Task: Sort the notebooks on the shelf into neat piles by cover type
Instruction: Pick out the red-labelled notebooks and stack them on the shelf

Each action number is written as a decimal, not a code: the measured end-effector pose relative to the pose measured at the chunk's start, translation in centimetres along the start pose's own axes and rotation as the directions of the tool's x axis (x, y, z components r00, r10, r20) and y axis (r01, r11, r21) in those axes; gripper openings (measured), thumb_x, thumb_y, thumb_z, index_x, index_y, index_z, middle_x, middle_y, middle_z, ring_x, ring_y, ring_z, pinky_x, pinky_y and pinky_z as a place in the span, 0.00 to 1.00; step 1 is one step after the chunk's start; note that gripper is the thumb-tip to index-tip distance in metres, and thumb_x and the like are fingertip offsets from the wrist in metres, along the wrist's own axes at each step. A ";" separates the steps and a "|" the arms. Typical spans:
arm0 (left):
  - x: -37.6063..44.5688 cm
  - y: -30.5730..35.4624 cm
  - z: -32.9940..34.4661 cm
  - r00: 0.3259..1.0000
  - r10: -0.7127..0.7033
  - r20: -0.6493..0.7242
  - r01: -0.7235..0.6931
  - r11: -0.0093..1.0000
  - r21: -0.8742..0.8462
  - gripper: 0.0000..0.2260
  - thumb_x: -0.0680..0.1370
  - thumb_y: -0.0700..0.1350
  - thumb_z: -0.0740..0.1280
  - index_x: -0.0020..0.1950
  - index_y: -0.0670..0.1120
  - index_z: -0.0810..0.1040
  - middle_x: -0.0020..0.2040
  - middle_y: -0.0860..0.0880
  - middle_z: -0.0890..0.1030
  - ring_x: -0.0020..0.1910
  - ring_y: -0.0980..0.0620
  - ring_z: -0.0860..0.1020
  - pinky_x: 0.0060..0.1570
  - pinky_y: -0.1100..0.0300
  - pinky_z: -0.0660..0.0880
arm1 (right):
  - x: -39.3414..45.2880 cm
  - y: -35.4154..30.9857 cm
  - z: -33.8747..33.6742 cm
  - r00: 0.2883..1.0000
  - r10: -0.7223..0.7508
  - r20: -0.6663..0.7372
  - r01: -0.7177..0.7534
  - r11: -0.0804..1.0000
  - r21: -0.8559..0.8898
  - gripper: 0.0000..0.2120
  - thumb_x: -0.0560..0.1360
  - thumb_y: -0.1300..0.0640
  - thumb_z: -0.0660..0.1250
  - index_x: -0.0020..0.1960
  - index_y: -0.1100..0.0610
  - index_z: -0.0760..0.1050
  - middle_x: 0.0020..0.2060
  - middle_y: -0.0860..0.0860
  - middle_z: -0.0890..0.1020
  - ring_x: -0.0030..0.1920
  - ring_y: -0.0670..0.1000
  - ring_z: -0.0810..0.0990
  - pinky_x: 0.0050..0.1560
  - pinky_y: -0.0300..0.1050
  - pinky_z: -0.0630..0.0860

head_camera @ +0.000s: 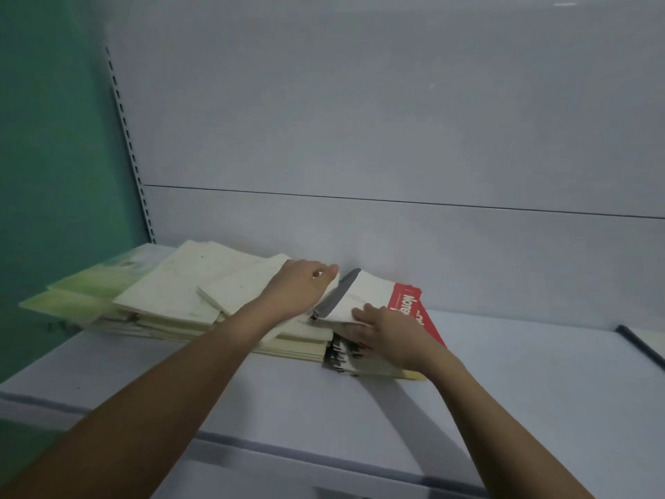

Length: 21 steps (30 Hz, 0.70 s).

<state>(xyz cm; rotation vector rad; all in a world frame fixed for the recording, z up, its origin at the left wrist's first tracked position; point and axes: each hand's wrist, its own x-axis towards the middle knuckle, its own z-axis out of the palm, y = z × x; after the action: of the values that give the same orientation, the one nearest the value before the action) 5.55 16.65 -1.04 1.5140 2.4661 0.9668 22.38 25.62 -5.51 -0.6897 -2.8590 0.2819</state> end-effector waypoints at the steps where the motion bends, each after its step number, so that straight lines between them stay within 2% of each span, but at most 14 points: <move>1: -0.1 0.2 -0.2 1.000 -0.005 -0.025 0.003 0.998 -0.064 0.22 0.81 0.58 0.56 0.46 0.43 0.81 0.45 0.47 0.82 0.46 0.46 0.78 0.47 0.55 0.73 | 0.1 0.0 -0.5 0.999 0.009 -0.040 -0.006 0.998 0.055 0.15 0.82 0.49 0.54 0.51 0.54 0.76 0.47 0.53 0.80 0.49 0.58 0.78 0.48 0.52 0.75; 3: -0.5 0.5 -1.0 0.997 -0.070 0.021 0.073 0.957 -0.280 0.20 0.82 0.53 0.57 0.47 0.40 0.82 0.41 0.45 0.85 0.38 0.47 0.78 0.40 0.57 0.74 | 0.3 -0.4 -1.9 0.978 0.106 -0.178 -0.090 0.991 0.095 0.15 0.82 0.54 0.55 0.38 0.53 0.71 0.33 0.50 0.75 0.39 0.58 0.76 0.39 0.50 0.71; 5: -1.1 0.6 -1.7 0.965 -0.127 0.228 0.237 0.793 -0.561 0.21 0.82 0.54 0.57 0.55 0.38 0.80 0.43 0.41 0.85 0.38 0.45 0.80 0.40 0.57 0.77 | 0.5 -1.7 -2.8 0.910 0.194 -0.365 -0.162 0.980 0.115 0.13 0.83 0.53 0.55 0.39 0.49 0.69 0.29 0.48 0.71 0.36 0.57 0.73 0.34 0.47 0.65; 7: -1.5 0.5 -2.4 0.894 -0.084 0.441 0.419 0.510 -0.752 0.24 0.82 0.58 0.58 0.59 0.37 0.76 0.49 0.36 0.84 0.44 0.39 0.82 0.45 0.52 0.81 | 0.5 -3.9 -3.2 0.845 0.154 -0.512 -0.116 0.988 0.105 0.13 0.83 0.53 0.55 0.44 0.47 0.75 0.31 0.48 0.75 0.35 0.56 0.74 0.33 0.47 0.65; 8: -1.6 0.3 -2.8 0.868 -0.044 0.494 0.475 0.357 -0.804 0.23 0.81 0.57 0.59 0.60 0.38 0.75 0.51 0.35 0.82 0.47 0.36 0.82 0.48 0.48 0.81 | 0.4 -5.0 -3.1 0.846 0.098 -0.525 -0.071 0.995 0.072 0.12 0.82 0.55 0.56 0.50 0.47 0.79 0.35 0.48 0.80 0.38 0.56 0.77 0.35 0.47 0.68; 9: -1.8 0.1 -3.2 0.858 -0.013 0.514 0.500 0.254 -0.828 0.20 0.82 0.55 0.60 0.60 0.38 0.75 0.51 0.35 0.81 0.48 0.36 0.81 0.49 0.44 0.80 | 0.3 -6.2 -3.1 0.869 0.036 -0.493 -0.030 0.999 0.022 0.14 0.82 0.58 0.57 0.59 0.48 0.78 0.42 0.50 0.83 0.42 0.56 0.79 0.38 0.47 0.72; 10: -1.9 -0.1 -3.5 0.858 0.006 0.514 0.502 0.212 -0.839 0.17 0.82 0.50 0.60 0.61 0.38 0.74 0.51 0.36 0.81 0.48 0.37 0.81 0.48 0.43 0.80 | 0.1 -7.2 -2.9 0.901 -0.011 -0.433 -0.001 1.000 -0.029 0.16 0.81 0.59 0.57 0.65 0.48 0.75 0.48 0.52 0.83 0.47 0.58 0.80 0.42 0.48 0.72; 11: -2.0 -0.4 -3.9 0.863 -0.003 0.506 0.494 0.216 -0.842 0.14 0.82 0.45 0.59 0.63 0.37 0.73 0.50 0.37 0.80 0.47 0.38 0.81 0.46 0.43 0.81 | 0.0 -7.8 -2.8 0.930 -0.032 -0.366 0.018 0.999 -0.042 0.18 0.81 0.59 0.58 0.69 0.48 0.72 0.53 0.52 0.82 0.51 0.58 0.80 0.46 0.48 0.73; 13: -2.2 -1.3 -4.3 0.874 -0.081 0.479 0.478 0.315 -0.820 0.14 0.81 0.37 0.56 0.66 0.37 0.70 0.51 0.38 0.80 0.48 0.40 0.80 0.45 0.43 0.80 | -0.5 -8.2 -2.9 0.982 0.009 -0.191 0.015 0.993 0.121 0.21 0.80 0.51 0.63 0.73 0.48 0.66 0.61 0.47 0.77 0.58 0.53 0.76 0.53 0.45 0.73; 15: -2.3 -2.4 -4.6 0.900 -0.126 0.417 0.426 0.449 -0.785 0.19 0.80 0.33 0.54 0.70 0.42 0.67 0.56 0.39 0.79 0.51 0.40 0.78 0.47 0.45 0.78 | -1.4 -7.7 -2.9 0.995 0.078 -0.062 -0.051 0.932 0.360 0.30 0.76 0.46 0.69 0.73 0.46 0.60 0.61 0.41 0.71 0.59 0.48 0.73 0.53 0.41 0.71; 16: -2.2 -2.9 -4.8 0.920 -0.132 0.370 0.384 0.498 -0.777 0.20 0.80 0.33 0.54 0.72 0.44 0.66 0.60 0.39 0.78 0.53 0.40 0.78 0.46 0.47 0.78 | -1.8 -7.2 -2.7 0.990 0.122 -0.074 -0.079 0.903 0.423 0.30 0.74 0.46 0.71 0.71 0.43 0.60 0.58 0.40 0.72 0.57 0.47 0.74 0.51 0.39 0.71; 18: -2.2 -3.4 -5.2 0.953 -0.158 0.259 0.303 0.564 -0.768 0.19 0.81 0.33 0.53 0.70 0.45 0.67 0.61 0.43 0.78 0.53 0.44 0.77 0.42 0.52 0.77 | -2.1 -5.7 -2.0 0.965 0.230 -0.126 -0.172 0.919 0.355 0.29 0.72 0.43 0.71 0.68 0.44 0.62 0.59 0.41 0.74 0.58 0.49 0.75 0.52 0.41 0.72; 20: -2.5 -3.7 -6.0 0.964 -0.194 0.180 0.261 0.579 -0.772 0.16 0.81 0.34 0.52 0.64 0.49 0.68 0.50 0.48 0.79 0.44 0.49 0.77 0.35 0.56 0.75 | -1.8 -5.1 -1.2 0.954 0.291 -0.071 -0.273 0.941 0.198 0.27 0.75 0.42 0.67 0.69 0.52 0.65 0.61 0.48 0.75 0.58 0.53 0.76 0.50 0.44 0.71; 21: -2.5 -3.8 -6.3 0.967 -0.201 0.159 0.248 0.585 -0.772 0.15 0.81 0.34 0.53 0.62 0.50 0.68 0.46 0.50 0.78 0.42 0.51 0.77 0.34 0.57 0.74 | -1.4 -5.2 -0.8 0.953 0.299 -0.041 -0.291 0.946 0.142 0.21 0.78 0.44 0.65 0.65 0.55 0.67 0.57 0.50 0.76 0.54 0.54 0.76 0.47 0.45 0.71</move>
<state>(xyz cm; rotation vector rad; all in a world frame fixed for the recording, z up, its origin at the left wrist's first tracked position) 1.41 10.49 1.21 0.8624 1.6856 1.6194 21.59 20.53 -3.78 -1.0792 -2.6417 0.4823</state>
